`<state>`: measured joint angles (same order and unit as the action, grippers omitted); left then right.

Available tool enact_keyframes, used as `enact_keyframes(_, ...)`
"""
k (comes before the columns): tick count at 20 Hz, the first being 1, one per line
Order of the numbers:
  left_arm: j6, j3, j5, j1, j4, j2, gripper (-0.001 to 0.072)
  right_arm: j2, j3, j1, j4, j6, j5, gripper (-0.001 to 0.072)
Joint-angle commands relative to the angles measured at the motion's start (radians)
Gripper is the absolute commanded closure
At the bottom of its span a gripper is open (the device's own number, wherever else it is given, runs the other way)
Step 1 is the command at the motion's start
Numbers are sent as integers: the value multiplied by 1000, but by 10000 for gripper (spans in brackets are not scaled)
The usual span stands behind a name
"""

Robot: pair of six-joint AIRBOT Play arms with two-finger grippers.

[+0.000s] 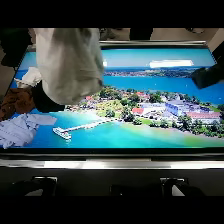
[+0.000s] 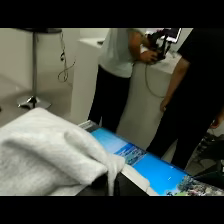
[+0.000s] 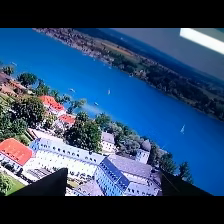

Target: Fold the shirts.

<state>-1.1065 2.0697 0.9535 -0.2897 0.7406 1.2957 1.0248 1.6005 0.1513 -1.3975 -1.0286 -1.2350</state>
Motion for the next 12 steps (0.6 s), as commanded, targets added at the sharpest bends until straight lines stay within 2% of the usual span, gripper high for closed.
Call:
enact_keyframes(1,-29,-17,-22,-84,4,-100,682,-58,97,0,-11,5,-58,43)
enact_keyframes(4,-125,-157,95,-150,31,-97,682,-92,97,0,-26,4,-230,42)
enact_keyframes(7,-162,-404,172,-246,195,-97,682,-89,85,0,-35,-14,-432,42)
enact_keyframes(10,-158,-659,83,-276,297,-70,681,-62,16,0,-24,-33,-492,42)
enact_keyframes(12,-158,-759,6,-268,296,-1,680,-23,-68,0,-3,-33,-451,43)
